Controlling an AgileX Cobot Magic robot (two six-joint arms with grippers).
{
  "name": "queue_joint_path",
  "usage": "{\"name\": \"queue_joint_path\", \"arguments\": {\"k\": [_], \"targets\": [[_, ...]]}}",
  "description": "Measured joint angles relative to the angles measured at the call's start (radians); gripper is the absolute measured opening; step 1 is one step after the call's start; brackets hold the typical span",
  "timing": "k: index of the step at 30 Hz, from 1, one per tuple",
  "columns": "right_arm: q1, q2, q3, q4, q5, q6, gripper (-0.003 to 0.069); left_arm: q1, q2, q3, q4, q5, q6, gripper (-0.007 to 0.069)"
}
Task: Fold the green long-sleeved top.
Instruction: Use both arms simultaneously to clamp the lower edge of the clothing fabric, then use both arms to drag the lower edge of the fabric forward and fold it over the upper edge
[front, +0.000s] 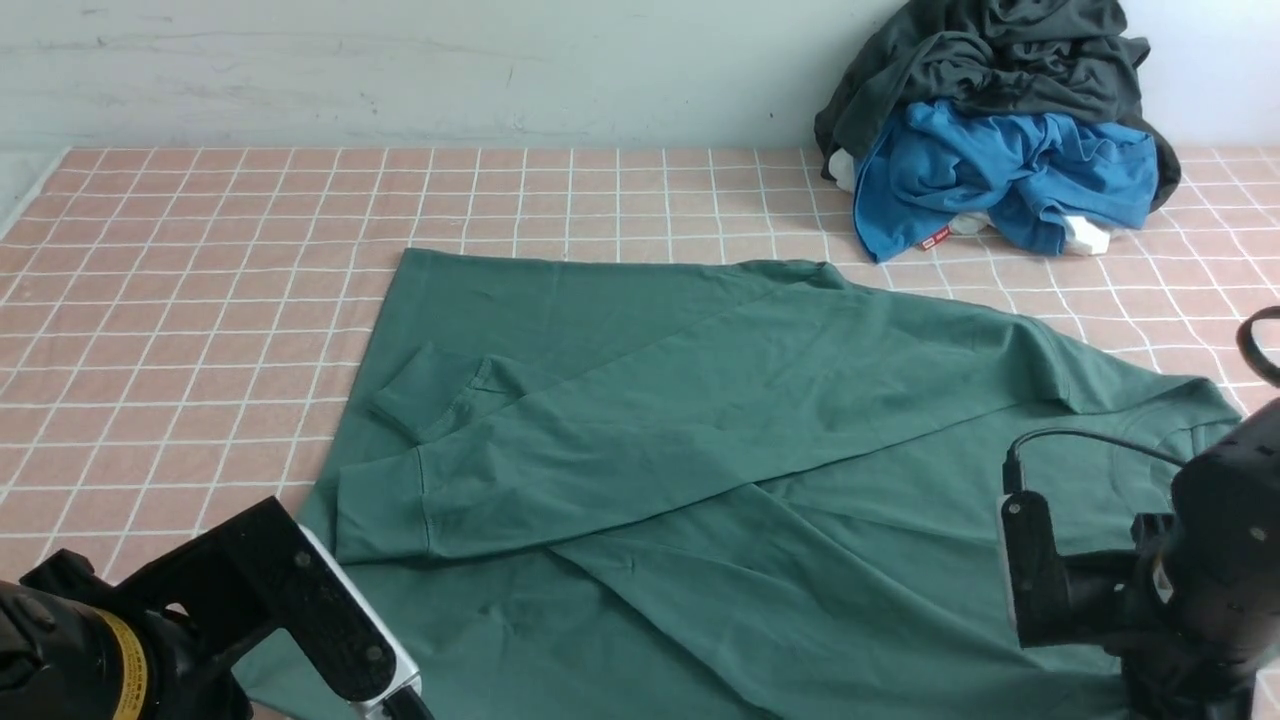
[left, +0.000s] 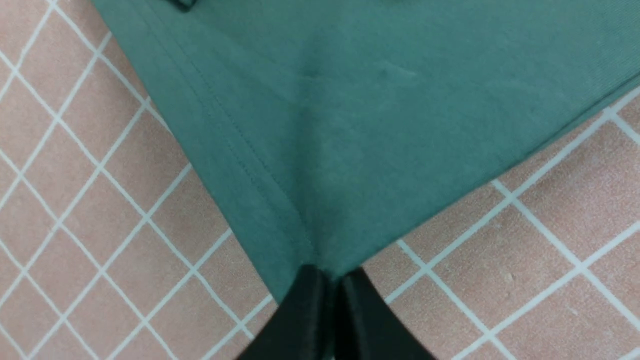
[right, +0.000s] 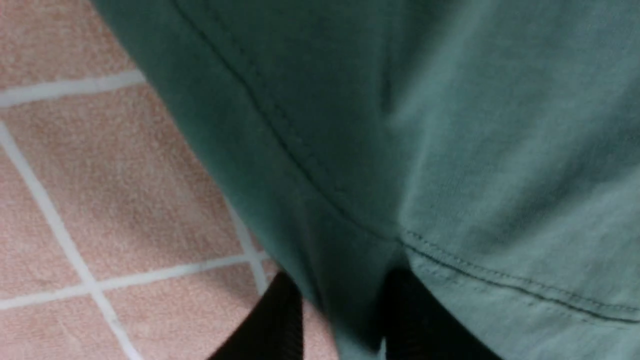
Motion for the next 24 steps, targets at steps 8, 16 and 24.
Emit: {"name": "queue_joint_path", "arguments": {"k": [8, 16, 24], "targets": [[0.0, -0.105, -0.064, -0.087, 0.097, 0.502, 0.0001, 0.0, -0.029, -0.011, 0.087, 0.009, -0.242, 0.0007], [-0.061, -0.08, -0.28, -0.068, 0.029, 0.555, 0.0001, 0.131, 0.122, -0.229, 0.167, -0.165, -0.379, 0.0017], [-0.168, 0.131, -0.553, -0.002, -0.067, 0.554, 0.0001, 0.327, 0.526, -0.607, 0.175, -0.297, -0.313, 0.0017]]}}
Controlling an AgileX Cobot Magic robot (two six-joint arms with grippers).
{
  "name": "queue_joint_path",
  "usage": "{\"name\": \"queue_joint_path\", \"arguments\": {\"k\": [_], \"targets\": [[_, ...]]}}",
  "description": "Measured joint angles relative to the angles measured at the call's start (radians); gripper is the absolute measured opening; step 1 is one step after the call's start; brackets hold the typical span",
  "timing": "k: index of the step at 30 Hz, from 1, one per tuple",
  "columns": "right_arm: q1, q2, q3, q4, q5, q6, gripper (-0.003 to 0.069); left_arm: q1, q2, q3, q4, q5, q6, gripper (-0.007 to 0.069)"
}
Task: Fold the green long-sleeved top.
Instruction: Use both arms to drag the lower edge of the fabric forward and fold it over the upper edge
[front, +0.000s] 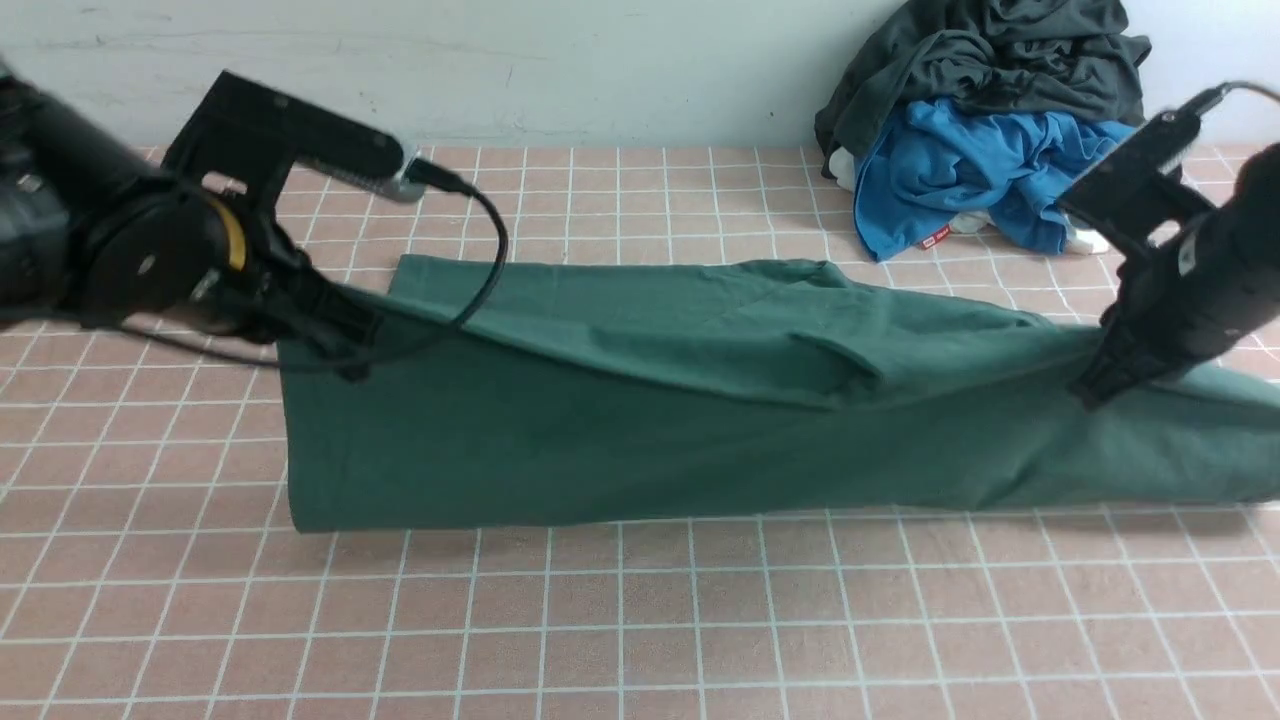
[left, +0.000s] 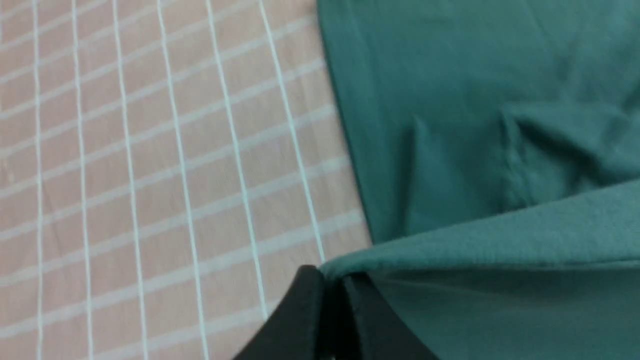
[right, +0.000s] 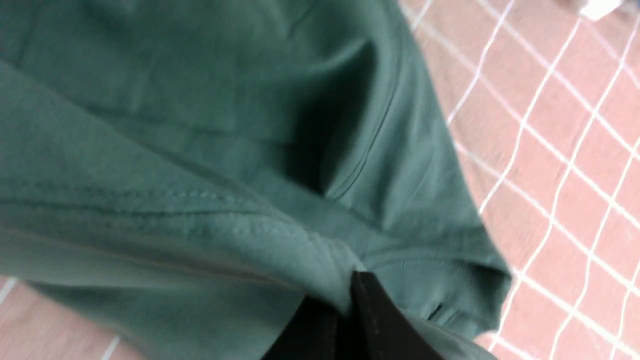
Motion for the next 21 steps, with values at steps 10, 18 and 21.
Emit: {"name": "queue_joint_path", "arguments": {"k": [10, 18, 21], "targets": [[-0.04, 0.304, -0.31, 0.006, -0.032, 0.01, 0.0021, 0.03, 0.541, -0.552, 0.001, 0.045, 0.029, 0.0017], [-0.043, 0.426, -0.458, -0.002, 0.001, 0.2, 0.0237, 0.031, 0.784, -0.837, -0.001, 0.093, 0.015, 0.0135], [-0.043, 0.418, -0.522, -0.005, 0.066, 0.234, 0.0295, 0.037, 0.783, -0.892, 0.024, 0.112, 0.008, 0.0234]]}}
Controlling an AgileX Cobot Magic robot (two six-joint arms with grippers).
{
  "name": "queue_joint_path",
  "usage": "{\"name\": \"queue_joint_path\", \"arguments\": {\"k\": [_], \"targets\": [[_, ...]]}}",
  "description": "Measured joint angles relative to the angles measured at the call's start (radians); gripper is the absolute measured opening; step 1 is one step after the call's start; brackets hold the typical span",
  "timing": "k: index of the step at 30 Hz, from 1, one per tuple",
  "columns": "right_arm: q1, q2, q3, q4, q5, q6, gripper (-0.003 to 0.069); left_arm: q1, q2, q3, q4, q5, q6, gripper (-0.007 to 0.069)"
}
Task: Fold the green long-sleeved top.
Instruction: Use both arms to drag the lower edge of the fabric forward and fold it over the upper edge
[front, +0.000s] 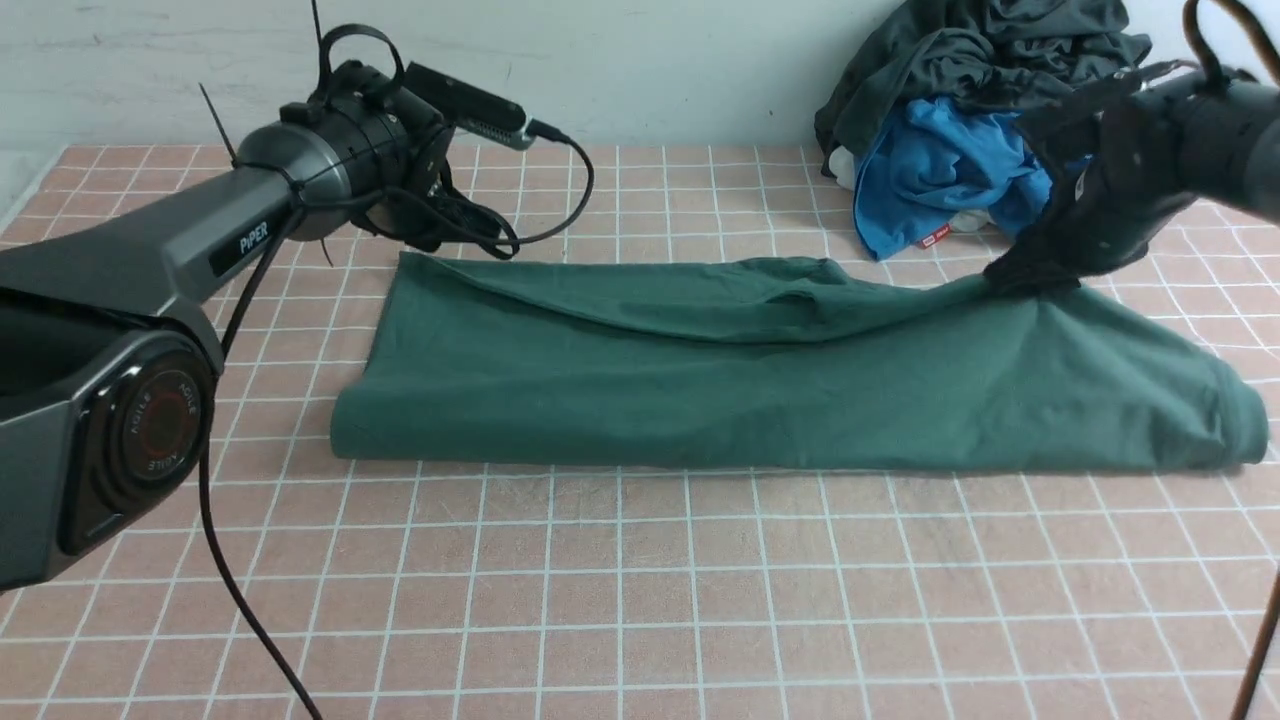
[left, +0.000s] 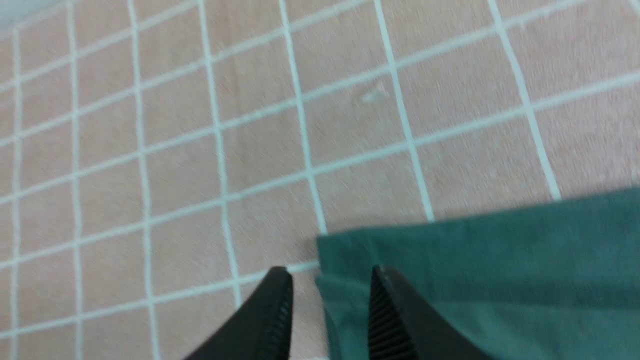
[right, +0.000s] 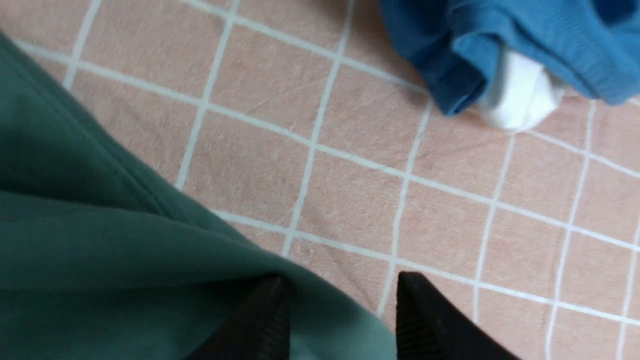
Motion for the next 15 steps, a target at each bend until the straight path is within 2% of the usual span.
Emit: {"name": "queue_joint_path", "arguments": {"k": [3, 7, 12, 15], "targets": [[0.004, -0.018, -0.051, 0.026, 0.045, 0.001, 0.0304, 0.01, -0.014, -0.041, 0.008, 0.031, -0.002, 0.0293], [0.036, -0.048, -0.109, 0.191, 0.072, -0.079, 0.0253, 0.025, -0.044, -0.073, 0.006, 0.127, 0.003, 0.0323], [0.105, -0.011, -0.114, 0.525, 0.129, -0.352, 0.0099, 0.019, -0.075, -0.075, -0.093, 0.231, 0.116, 0.0325], [0.148, 0.062, -0.114, 0.684, 0.184, -0.533, 0.0013, 0.005, -0.096, -0.075, -0.215, 0.291, 0.241, 0.0325]]}}
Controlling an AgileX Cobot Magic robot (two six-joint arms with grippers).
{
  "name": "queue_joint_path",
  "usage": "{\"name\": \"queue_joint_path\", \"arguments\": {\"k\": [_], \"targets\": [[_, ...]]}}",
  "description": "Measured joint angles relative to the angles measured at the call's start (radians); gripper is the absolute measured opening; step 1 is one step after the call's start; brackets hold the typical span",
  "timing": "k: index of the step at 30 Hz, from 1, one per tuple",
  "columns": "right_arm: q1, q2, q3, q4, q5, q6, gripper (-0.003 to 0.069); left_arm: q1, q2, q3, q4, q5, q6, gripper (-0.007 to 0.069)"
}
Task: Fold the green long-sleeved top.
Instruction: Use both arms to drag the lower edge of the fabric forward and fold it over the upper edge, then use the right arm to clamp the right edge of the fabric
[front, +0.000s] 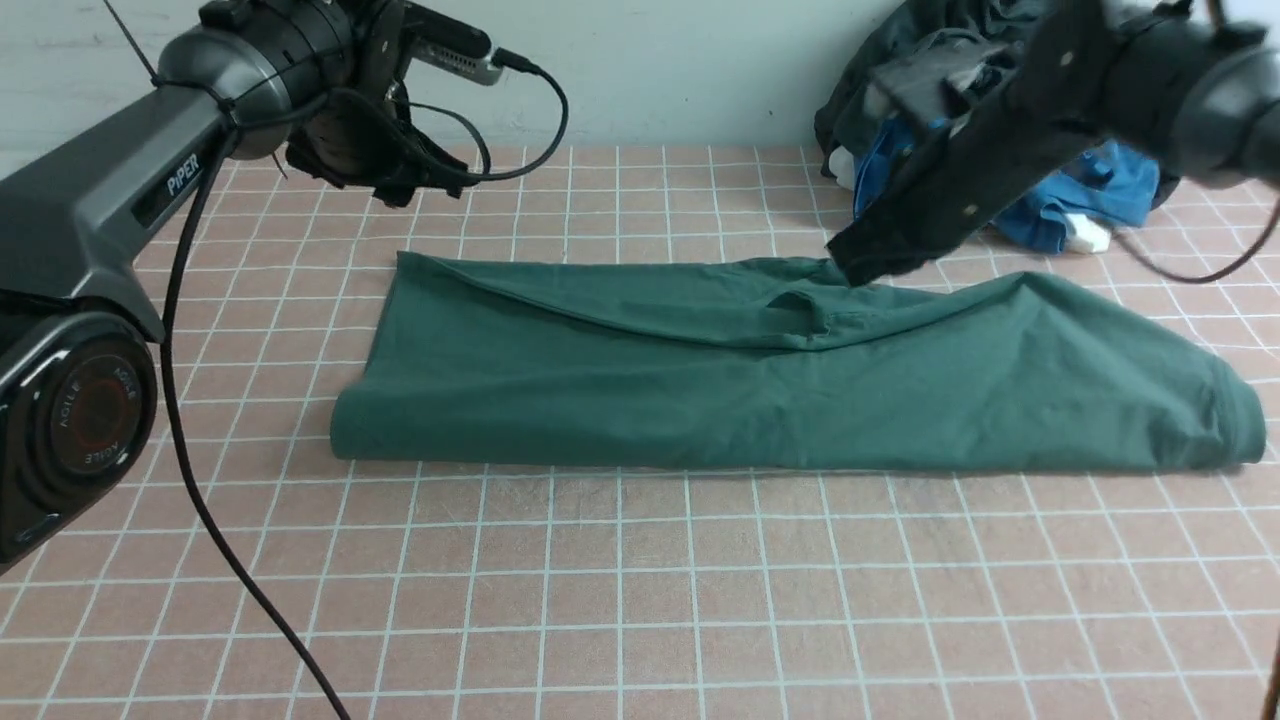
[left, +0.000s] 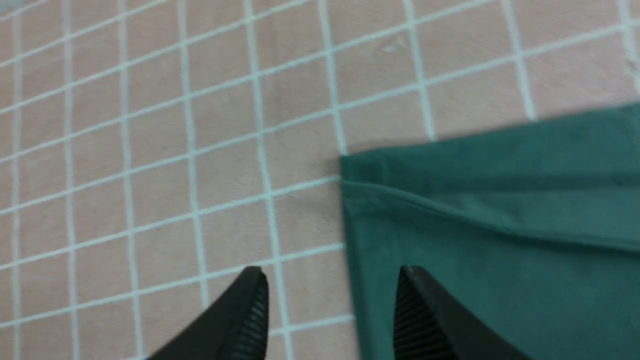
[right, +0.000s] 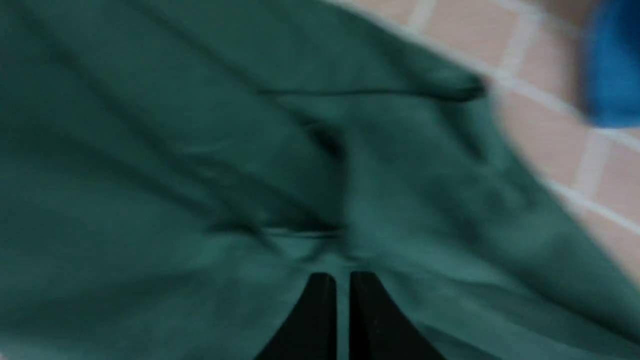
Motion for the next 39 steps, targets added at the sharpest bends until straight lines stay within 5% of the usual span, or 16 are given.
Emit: {"name": "queue_joint_path", "arguments": {"k": [4, 9, 16, 24, 30, 39], "targets": [[0.03, 0.104, 0.0, 0.079, -0.027, -0.14, -0.0012, -0.029, -0.05, 0.0, -0.15, 0.121, 0.176, 0.0314], [0.03, 0.148, -0.007, 0.011, -0.197, -0.197, -0.0013, -0.056, -0.203, 0.001, -0.237, 0.205, 0.267, 0.0209], [0.0, 0.183, -0.074, -0.233, -0.483, 0.099, -0.0008, -0.06, -0.483, -0.003, -0.194, 0.259, 0.314, 0.002], [-0.007, 0.095, -0.254, -0.403, -0.089, 0.292, -0.0001, -0.06, -0.806, 0.136, -0.141, 0.267, 0.276, -0.0003], [-0.044, -0.097, -0.269, -0.435, 0.158, 0.269, 0.0, -0.06, -1.137, 0.612, -0.166, 0.202, 0.209, -0.0003], [-0.285, -0.18, -0.027, -0.304, 0.235, 0.296, 0.0051, -0.06, -1.486, 1.382, -0.078, -0.069, 0.141, -0.0003]]}}
